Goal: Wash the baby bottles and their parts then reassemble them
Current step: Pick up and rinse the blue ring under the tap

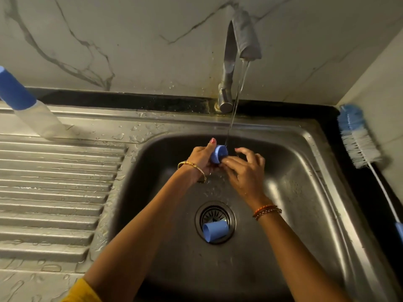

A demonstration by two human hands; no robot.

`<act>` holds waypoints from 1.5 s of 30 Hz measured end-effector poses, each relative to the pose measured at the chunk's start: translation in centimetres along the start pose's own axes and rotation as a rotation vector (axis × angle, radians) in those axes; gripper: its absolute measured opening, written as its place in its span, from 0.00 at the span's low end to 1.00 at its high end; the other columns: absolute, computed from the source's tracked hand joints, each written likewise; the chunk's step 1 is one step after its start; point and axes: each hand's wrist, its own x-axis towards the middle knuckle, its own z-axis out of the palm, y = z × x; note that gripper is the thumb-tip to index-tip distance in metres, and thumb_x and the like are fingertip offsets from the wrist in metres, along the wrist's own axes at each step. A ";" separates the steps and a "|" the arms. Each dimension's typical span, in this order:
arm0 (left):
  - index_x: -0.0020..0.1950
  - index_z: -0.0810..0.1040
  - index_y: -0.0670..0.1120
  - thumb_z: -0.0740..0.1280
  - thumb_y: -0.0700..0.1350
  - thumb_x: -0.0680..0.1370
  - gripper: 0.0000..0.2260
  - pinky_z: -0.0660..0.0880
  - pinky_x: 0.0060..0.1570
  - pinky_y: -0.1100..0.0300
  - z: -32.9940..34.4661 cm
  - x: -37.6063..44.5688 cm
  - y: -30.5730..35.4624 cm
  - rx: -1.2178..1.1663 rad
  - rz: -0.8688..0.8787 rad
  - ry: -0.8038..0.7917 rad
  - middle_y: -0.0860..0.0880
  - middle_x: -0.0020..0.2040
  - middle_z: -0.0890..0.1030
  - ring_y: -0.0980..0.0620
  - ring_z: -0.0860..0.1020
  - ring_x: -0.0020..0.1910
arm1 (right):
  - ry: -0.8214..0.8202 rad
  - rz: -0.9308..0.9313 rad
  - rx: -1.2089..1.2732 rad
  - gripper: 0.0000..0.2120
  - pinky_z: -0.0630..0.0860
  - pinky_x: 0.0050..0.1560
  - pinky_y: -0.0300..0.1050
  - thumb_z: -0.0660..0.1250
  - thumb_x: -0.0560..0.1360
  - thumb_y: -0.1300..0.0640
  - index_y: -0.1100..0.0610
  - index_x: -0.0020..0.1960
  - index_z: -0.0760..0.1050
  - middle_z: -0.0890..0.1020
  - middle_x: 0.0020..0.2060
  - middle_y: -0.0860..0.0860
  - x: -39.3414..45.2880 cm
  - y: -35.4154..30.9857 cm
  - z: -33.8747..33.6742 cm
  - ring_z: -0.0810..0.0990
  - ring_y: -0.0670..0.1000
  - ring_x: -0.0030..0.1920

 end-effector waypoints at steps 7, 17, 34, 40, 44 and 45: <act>0.50 0.76 0.42 0.55 0.55 0.80 0.19 0.69 0.64 0.48 0.5 -0.2 1.1 -0.158 0.002 -0.058 0.41 0.52 0.77 0.44 0.75 0.53 | 0.055 0.573 0.474 0.06 0.72 0.52 0.64 0.69 0.71 0.60 0.60 0.47 0.82 0.77 0.42 0.50 2.6 -4.3 -0.7 0.76 0.55 0.52; 0.47 0.71 0.42 0.54 0.51 0.82 0.14 0.76 0.30 0.56 1.1 -0.8 1.2 -0.175 -0.161 0.088 0.42 0.39 0.74 0.49 0.74 0.34 | 0.008 0.027 0.113 0.12 0.57 0.46 0.44 0.62 0.71 0.53 0.54 0.43 0.83 0.85 0.40 0.49 1.0 -1.4 -1.1 0.72 0.48 0.52; 0.53 0.74 0.39 0.53 0.50 0.82 0.17 0.78 0.41 0.54 0.5 -1.2 0.8 -0.310 -0.126 -0.015 0.42 0.43 0.76 0.49 0.76 0.38 | 0.021 0.044 -0.010 0.12 0.59 0.47 0.45 0.60 0.68 0.57 0.52 0.41 0.83 0.84 0.37 0.48 1.2 -1.6 -1.3 0.74 0.48 0.49; 0.55 0.74 0.39 0.53 0.47 0.82 0.14 0.78 0.36 0.62 1.0 -1.3 0.2 -0.331 0.000 -0.064 0.44 0.42 0.78 0.52 0.77 0.38 | 0.034 0.374 0.108 0.10 0.59 0.47 0.46 0.65 0.69 0.55 0.54 0.43 0.84 0.83 0.36 0.52 2.6 -3.3 -1.6 0.81 0.55 0.45; 0.48 0.72 0.41 0.54 0.50 0.82 0.14 0.78 0.26 0.61 0.5 -1.2 1.3 -0.220 -0.127 -0.023 0.42 0.39 0.76 0.50 0.78 0.33 | -0.057 -0.071 -0.066 0.12 0.58 0.47 0.46 0.61 0.71 0.50 0.52 0.42 0.83 0.85 0.39 0.47 2.1 -0.6 -2.3 0.73 0.50 0.53; 0.48 0.71 0.41 0.54 0.50 0.82 0.14 0.78 0.24 0.62 0.3 -1.4 1.3 -0.182 -0.177 -0.033 0.41 0.38 0.76 0.49 0.79 0.29 | -0.081 -0.138 -0.054 0.12 0.58 0.47 0.46 0.61 0.71 0.51 0.52 0.42 0.83 0.85 0.40 0.47 1.8 0.0 -2.4 0.71 0.50 0.55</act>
